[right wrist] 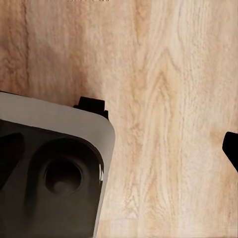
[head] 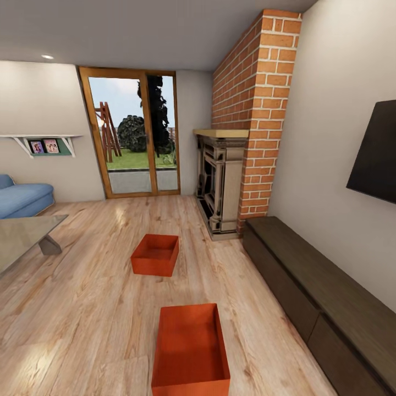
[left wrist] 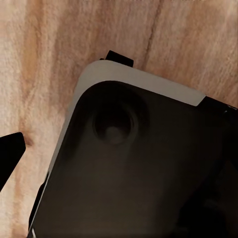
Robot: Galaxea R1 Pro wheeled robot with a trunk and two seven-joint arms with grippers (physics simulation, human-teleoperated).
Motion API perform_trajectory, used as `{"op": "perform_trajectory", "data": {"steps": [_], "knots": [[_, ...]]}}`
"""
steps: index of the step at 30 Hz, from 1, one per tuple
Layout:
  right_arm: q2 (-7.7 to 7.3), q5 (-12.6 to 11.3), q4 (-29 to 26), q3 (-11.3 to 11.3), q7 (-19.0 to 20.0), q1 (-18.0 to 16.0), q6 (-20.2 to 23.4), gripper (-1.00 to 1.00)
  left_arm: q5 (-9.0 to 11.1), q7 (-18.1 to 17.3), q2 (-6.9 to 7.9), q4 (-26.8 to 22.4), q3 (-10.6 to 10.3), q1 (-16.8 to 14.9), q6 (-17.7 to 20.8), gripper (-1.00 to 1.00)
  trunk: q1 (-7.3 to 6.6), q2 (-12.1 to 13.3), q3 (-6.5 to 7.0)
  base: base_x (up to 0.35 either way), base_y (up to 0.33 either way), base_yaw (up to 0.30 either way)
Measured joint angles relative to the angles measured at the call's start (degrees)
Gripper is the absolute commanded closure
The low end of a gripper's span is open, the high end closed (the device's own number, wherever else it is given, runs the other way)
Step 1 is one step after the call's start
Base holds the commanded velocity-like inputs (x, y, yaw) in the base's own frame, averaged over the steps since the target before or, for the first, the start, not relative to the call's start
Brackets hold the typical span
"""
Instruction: Move the two storage containers from the living room to the garage. In the garage, place one container on the floor and stack the other container on top of it (either order is fine).
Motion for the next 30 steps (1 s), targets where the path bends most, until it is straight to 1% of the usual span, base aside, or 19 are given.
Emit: {"op": "perform_trajectory", "data": {"steps": [3, 4, 5, 6, 8, 12, 14, 19, 24, 30], "knots": [[0.02, -4.72, 0.03, -1.27, -0.01, 0.0, 0.02, -1.0, -0.24, -0.18, 0.21, 0.0, -0.07, 0.0, 0.14, -1.0, 0.0, 0.0, 0.0, 0.0, 0.0, 0.0], [-0.03, -5.87, 0.03, -1.41, 0.0, 0.0, 0.07, -1.0, -0.36, -0.24, 0.23, 0.0, -0.13, 0.0, 0.13, -1.0, 0.0, 0.0, 0.0, 0.0, 0.0, 0.0], [-0.06, -6.81, 0.03, -1.48, 0.01, 0.0, 0.13, -1.0, -0.7, -0.27, 0.21, 0.0, -0.25, 0.0, 0.12, -1.0, 0.0, 0.0, 0.0, 0.0, 0.0, 0.0], [-0.07, -7.19, 0.03, -1.5, 0.02, 0.0, 0.18, -1.0, -0.96, -0.27, 0.18, 0.0, -0.33, 0.0, 0.12, -1.0, 0.0, 0.0, 0.0, 0.0, 0.0, 0.0], [-0.09, -7.97, 0.03, -1.54, 0.04, 0.0, 0.35, -1.0, -2.34, -0.23, 0.03, 0.0, -0.57, 0.0, -0.1, -1.0, 0.0, 0.0, 0.0, 0.0, 0.0, 0.0], [0.01, -8.35, 0.03, -1.46, 0.04, 0.0, 0.45, -1.0, -3.63, -0.09, -0.11, -0.03, -0.69, 0.0, -1.17, -1.0, -0.02, 0.0, 0.0, 0.104, 0.0, 0.0], [-0.08, -8.36, 0.03, -1.45, 0.05, 0.0, 0.46, -1.0, -3.77, -0.07, -0.06, -0.03, -0.71, 0.0, -1.29, -1.0, -0.03, -0.01, 0.0, 0.262, 0.0, 0.0], [-0.53, -8.32, 0.03, -1.41, 0.05, 0.0, 0.47, -1.0, -3.83, -0.05, -0.02, -0.02, -0.73, 0.0, -1.39, -1.0, -0.02, 0.0, 0.0, 0.24, 0.0, 0.0], [-0.53, -8.21, 0.03, -1.33, 0.05, 0.0, 0.47, -1.0, -3.62, -0.03, -0.02, 0.05, -0.63, 0.0, -1.62, -1.0, 0.0, 0.0, 0.0, 0.044, 0.0, 0.0], [-0.47, -8.22, 0.03, -1.33, 0.05, 0.0, 0.47, -1.0, -3.67, -0.04, 0.04, 0.91, -0.57, 0.0, -1.59, -1.0, -0.03, -0.01, 0.0, 0.214, 0.0, 0.0]]}}
